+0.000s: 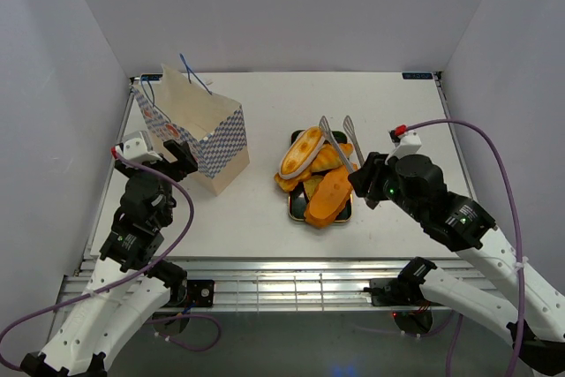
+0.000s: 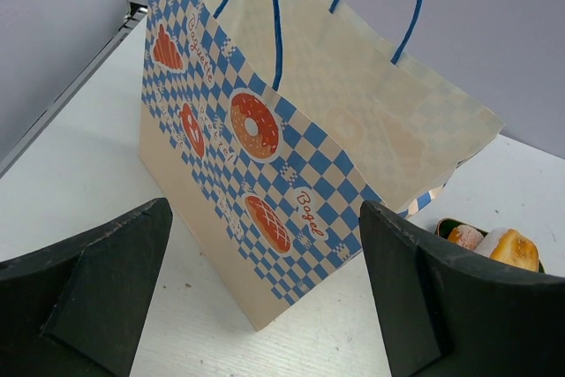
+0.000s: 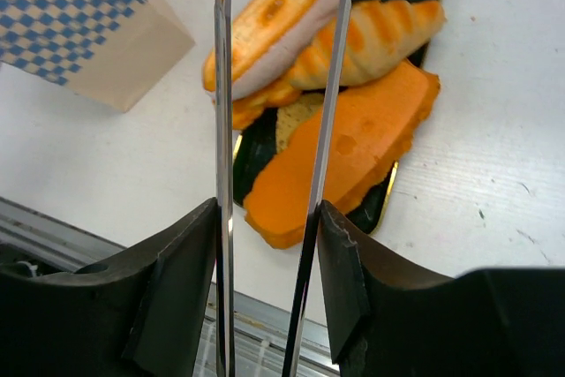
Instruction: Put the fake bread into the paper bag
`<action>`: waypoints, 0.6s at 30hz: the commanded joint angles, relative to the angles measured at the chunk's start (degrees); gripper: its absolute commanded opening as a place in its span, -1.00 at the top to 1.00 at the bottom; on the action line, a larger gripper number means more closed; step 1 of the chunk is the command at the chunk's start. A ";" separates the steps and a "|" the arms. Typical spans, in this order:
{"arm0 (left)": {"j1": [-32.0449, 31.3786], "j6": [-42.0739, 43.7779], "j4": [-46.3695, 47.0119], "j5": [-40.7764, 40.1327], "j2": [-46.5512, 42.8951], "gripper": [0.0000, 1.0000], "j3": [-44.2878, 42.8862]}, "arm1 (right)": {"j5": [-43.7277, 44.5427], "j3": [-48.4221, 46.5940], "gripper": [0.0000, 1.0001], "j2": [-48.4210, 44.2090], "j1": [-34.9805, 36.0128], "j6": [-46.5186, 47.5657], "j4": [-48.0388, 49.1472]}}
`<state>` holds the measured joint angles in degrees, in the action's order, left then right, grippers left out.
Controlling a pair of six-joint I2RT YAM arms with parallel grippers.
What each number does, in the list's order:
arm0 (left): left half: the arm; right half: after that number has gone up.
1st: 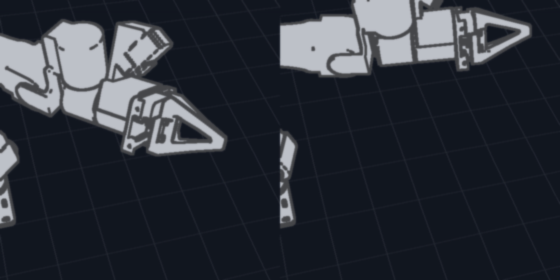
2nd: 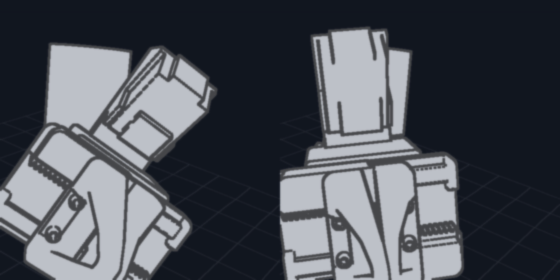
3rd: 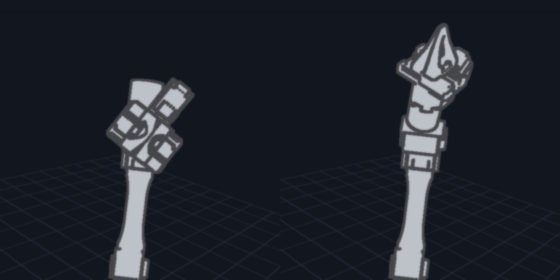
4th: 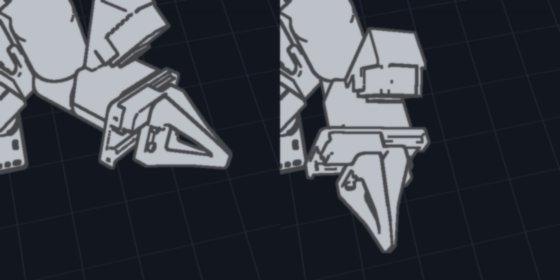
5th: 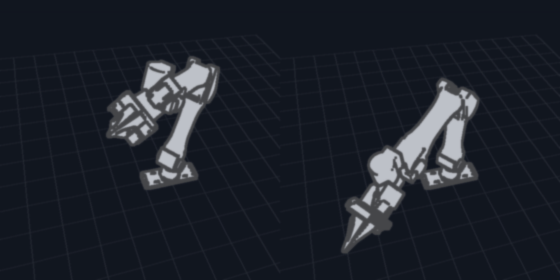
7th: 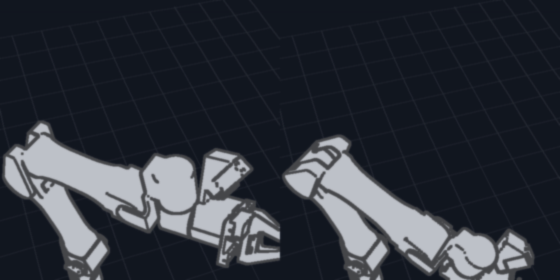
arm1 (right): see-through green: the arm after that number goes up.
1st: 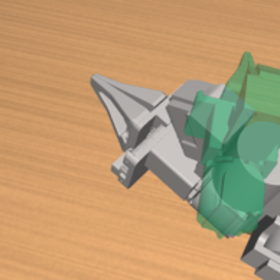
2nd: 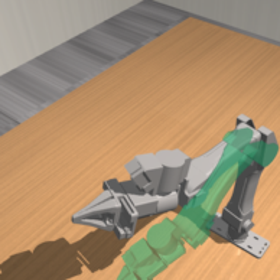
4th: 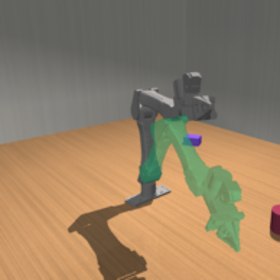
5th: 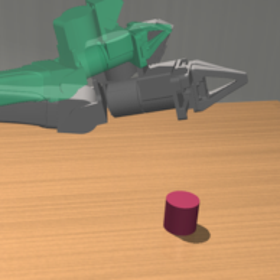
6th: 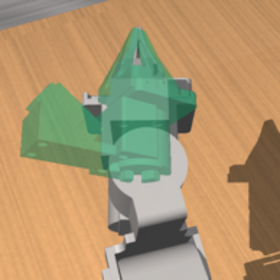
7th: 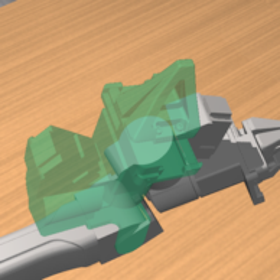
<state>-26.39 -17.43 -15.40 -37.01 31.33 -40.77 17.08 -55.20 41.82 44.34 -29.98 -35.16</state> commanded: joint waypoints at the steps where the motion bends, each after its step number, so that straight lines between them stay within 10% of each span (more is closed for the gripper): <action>1: -0.33 0.38 0.02 0.63 0.31 -0.95 -0.53 | 6.11 1.84 -0.04 -0.43 -0.04 -2.80 -3.07; 18: -0.33 0.20 -0.07 1.59 0.92 -0.95 -0.62 | 5.77 8.79 0.00 0.19 -0.04 -2.54 -4.40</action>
<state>-26.39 -17.43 -15.42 -36.16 32.10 -40.77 21.28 -46.50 41.69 44.34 -32.36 -42.02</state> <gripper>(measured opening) 0.974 0.507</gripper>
